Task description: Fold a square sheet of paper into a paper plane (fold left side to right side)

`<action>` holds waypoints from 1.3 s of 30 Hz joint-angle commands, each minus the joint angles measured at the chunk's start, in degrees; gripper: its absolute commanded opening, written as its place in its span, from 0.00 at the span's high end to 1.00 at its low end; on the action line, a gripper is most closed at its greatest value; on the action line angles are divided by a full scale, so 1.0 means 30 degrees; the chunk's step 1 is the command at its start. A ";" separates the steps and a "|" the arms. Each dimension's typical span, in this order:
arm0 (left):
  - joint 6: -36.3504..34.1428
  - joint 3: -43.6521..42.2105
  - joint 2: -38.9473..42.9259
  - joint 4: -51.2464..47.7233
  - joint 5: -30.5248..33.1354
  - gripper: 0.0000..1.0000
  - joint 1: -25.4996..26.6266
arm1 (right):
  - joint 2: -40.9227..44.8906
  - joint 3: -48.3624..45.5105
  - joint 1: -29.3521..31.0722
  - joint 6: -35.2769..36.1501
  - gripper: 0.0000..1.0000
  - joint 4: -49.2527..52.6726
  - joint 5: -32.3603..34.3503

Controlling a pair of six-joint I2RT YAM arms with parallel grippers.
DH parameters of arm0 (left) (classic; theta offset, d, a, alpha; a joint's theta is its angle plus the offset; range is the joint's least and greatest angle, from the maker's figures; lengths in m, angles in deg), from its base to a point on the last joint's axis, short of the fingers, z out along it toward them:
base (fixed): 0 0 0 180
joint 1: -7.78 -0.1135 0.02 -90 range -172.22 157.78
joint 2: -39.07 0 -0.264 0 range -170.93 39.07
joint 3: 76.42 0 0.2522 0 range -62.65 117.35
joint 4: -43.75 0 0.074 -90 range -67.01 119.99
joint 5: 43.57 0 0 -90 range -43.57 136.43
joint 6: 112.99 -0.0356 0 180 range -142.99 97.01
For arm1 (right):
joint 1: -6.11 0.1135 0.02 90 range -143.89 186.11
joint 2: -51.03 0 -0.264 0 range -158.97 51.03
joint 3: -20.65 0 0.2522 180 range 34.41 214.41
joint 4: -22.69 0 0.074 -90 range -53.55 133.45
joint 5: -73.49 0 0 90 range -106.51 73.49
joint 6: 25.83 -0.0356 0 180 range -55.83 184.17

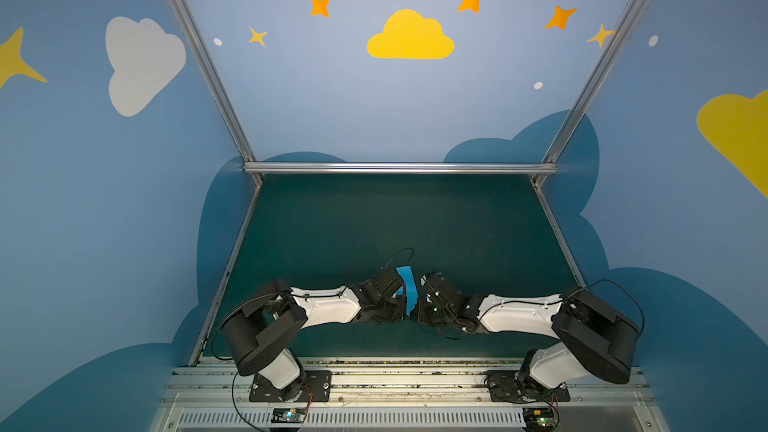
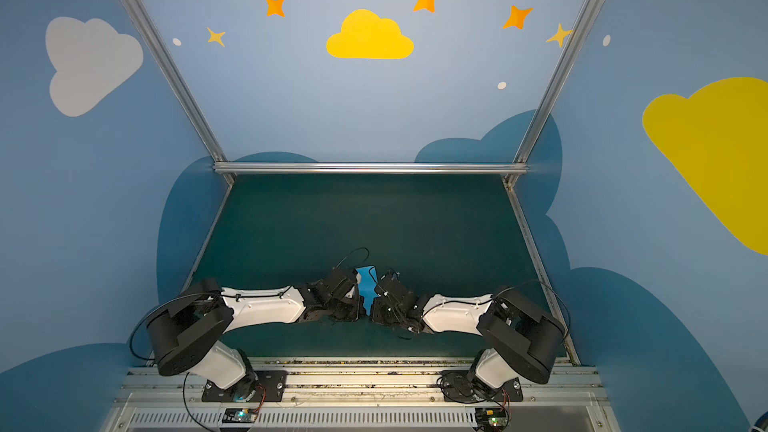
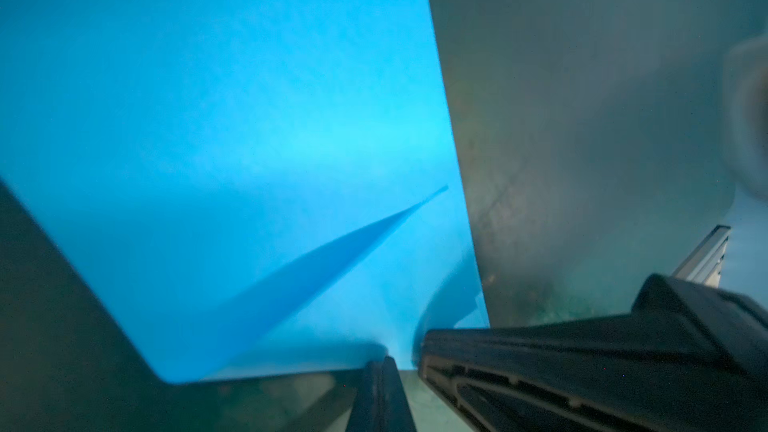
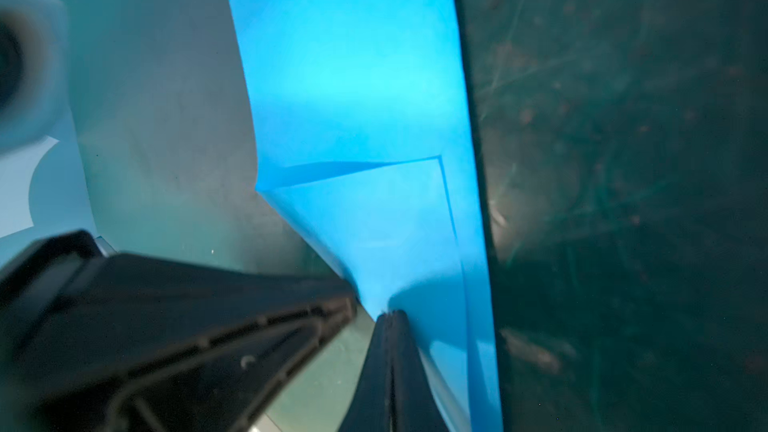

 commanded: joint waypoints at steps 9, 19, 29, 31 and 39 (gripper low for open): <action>-0.0310 -0.0568 0.1565 0.1762 -0.0562 0.96 -0.0061 | -0.0759 -0.0892 -0.0046 -0.0032 1.00 0.2579 0.0280; -0.0159 -0.0712 -0.0198 0.2549 -0.0532 0.96 -0.0101 | -0.0826 -0.0832 -0.0048 -0.0006 1.00 0.2641 0.0251; -0.0138 -0.1585 -0.0536 0.2363 0.0011 0.96 -0.0702 | -0.0596 -0.1066 -0.0165 -0.0006 1.00 0.2825 0.0266; -0.0106 -0.1849 -0.0475 0.2272 0.0176 0.96 -0.0908 | -0.0581 -0.1123 -0.0195 -0.0006 1.00 0.2813 0.0276; 0.0231 -0.3403 0.0410 0.2326 0.0597 0.96 -0.2004 | -0.0495 -0.1085 -0.0253 0.0009 1.00 0.2855 0.0273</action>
